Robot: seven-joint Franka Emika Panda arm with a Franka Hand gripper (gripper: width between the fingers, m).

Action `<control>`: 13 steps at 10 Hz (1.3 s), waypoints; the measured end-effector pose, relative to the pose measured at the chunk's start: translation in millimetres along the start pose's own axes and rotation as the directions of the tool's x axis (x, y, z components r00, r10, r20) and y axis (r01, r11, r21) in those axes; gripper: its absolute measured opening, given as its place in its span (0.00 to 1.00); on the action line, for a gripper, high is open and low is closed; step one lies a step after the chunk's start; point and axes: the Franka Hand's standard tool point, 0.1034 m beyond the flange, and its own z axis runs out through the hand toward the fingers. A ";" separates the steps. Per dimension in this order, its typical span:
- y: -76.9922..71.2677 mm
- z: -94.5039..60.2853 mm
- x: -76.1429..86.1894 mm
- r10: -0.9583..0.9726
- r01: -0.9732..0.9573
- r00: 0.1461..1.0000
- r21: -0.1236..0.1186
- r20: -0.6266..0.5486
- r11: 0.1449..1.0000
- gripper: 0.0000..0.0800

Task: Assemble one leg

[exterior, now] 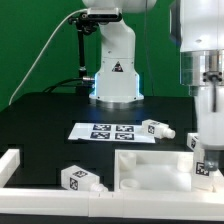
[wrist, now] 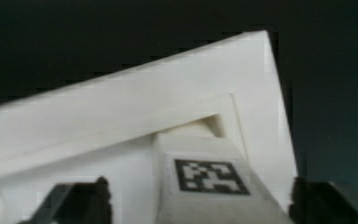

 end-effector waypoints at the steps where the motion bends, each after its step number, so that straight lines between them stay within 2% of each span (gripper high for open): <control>1: 1.6 -0.3 -2.7 -0.179 0.179 0.984 -0.013 0.006 0.984 0.73; 2: 3.0 -1.2 -5.4 -0.311 0.311 0.950 -0.021 0.017 0.950 0.79; 6: 4.1 0.6 -2.7 -0.540 0.540 0.842 -0.016 0.017 0.841 0.81; 7: 2.7 -0.6 0.3 -0.645 0.645 0.764 -0.023 0.013 0.764 0.81; 8: -4.1 -4.0 6.8 -0.799 0.798 0.601 -0.028 -0.010 0.601 0.81; 9: -8.1 -5.0 9.1 -0.866 0.865 0.500 -0.024 -0.030 0.501 0.81; 10: -6.9 -4.2 7.9 -0.831 0.831 0.556 -0.021 -0.028 0.557 0.76; 11: -7.1 -4.3 8.4 -0.827 0.827 0.562 -0.021 -0.029 0.562 0.76; 12: -7.1 -4.2 8.5 -0.818 0.818 0.575 -0.020 -0.029 0.575 0.54; 13: -6.6 -3.9 9.9 -0.798 0.798 0.602 -0.022 -0.030 0.603 0.36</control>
Offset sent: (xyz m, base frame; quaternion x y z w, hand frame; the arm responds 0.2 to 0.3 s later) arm 0.0000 0.0000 0.0000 0.0000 0.0000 -0.1296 0.9916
